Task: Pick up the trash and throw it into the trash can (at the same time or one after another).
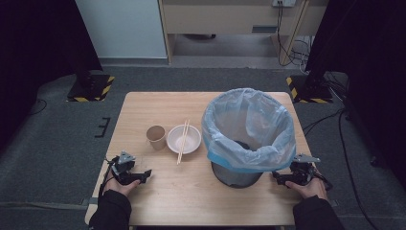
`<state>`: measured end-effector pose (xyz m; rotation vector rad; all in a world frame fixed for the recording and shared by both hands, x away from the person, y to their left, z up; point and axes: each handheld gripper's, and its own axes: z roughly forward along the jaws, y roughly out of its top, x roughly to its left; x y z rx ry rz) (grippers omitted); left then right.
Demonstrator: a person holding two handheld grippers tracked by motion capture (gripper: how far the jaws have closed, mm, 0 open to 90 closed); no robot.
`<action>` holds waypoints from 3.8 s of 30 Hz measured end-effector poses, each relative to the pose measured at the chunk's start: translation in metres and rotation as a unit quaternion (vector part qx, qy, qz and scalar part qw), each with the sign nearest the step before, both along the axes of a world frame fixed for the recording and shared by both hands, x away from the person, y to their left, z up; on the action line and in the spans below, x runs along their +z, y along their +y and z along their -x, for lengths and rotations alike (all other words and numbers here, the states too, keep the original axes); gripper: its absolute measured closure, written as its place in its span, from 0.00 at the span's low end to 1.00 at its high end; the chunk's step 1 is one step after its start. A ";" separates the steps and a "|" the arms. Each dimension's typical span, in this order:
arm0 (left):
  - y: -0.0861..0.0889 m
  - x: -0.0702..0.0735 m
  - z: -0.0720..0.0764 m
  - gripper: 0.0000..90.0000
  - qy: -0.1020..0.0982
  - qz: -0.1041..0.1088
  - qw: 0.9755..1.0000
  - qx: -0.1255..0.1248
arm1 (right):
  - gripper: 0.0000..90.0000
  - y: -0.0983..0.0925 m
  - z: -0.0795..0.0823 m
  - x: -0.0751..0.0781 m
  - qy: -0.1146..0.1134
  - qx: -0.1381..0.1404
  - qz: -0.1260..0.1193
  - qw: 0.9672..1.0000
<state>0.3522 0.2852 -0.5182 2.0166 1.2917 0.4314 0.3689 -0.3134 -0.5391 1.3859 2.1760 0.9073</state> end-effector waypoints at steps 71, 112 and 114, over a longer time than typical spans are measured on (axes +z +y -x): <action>-0.020 0.034 -0.089 0.54 -0.091 0.040 0.990 0.097 | 0.01 -0.003 0.003 0.000 0.000 0.008 0.000 1.000; -0.010 0.119 -0.048 0.92 -0.197 0.114 0.970 0.080 | 0.01 -0.004 0.003 0.000 0.000 0.008 -0.002 1.000; -0.009 0.126 -0.045 0.92 -0.209 0.122 0.967 0.080 | 0.01 -0.004 0.003 0.000 0.000 0.008 -0.002 1.000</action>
